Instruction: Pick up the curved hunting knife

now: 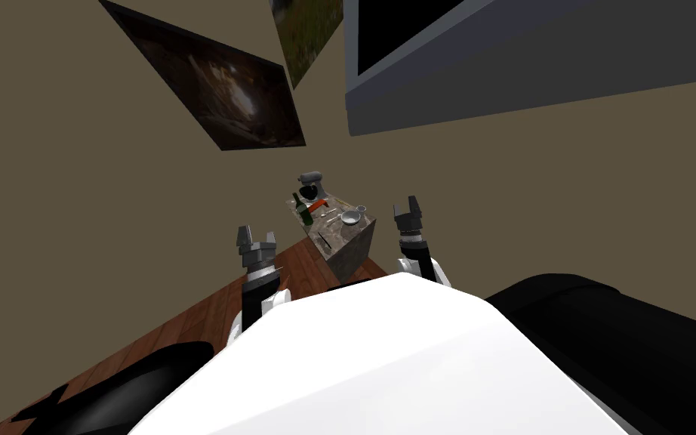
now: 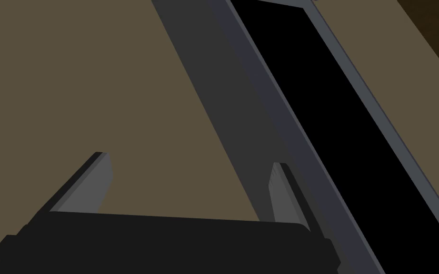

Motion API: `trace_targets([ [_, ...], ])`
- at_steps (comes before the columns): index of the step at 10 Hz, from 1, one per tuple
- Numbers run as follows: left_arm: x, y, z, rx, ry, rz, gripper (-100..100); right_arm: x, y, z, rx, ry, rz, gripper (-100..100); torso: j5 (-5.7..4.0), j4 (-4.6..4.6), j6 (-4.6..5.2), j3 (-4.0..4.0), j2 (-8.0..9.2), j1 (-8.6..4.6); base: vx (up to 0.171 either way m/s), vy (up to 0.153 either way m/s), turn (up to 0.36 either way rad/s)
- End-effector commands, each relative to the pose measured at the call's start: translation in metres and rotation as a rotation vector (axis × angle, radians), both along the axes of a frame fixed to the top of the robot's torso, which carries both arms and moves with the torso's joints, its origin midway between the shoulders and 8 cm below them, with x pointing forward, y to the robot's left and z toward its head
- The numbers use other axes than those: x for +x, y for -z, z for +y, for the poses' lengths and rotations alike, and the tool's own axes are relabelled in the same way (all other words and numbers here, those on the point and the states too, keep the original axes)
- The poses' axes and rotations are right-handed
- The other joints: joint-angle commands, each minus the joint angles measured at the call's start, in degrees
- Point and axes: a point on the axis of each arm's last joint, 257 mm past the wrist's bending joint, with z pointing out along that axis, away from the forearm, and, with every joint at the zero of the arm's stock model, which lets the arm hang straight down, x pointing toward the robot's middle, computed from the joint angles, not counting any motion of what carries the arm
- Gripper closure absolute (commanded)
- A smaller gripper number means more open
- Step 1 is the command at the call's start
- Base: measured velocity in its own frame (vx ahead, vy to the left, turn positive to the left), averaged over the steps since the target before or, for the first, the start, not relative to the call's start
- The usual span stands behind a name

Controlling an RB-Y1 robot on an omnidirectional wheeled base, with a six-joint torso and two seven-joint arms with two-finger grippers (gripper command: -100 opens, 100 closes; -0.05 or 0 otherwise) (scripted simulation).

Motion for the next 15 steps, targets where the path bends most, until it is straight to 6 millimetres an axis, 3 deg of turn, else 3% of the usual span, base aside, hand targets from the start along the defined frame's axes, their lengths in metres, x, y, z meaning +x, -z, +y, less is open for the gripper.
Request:
trace_targets([
  [1, 0.007, 0.004, -0.002, 0.013, 0.018, 0.020, -100, 0.000, 0.000, 0.000, 0.000, 0.000, 0.000, 0, 0.00, 0.00, 0.00, 0.00, 0.00, 0.00, -0.008, 0.012, -0.013],
  [15, 0.106, 0.062, -0.011, 0.006, 0.104, 0.286, -100, 0.000, 0.000, 0.000, 0.000, 0.000, 0.000, 0, 0.04, 0.02, 0.00, 0.05, 0.08, 0.18, -0.025, 0.039, -0.032],
])
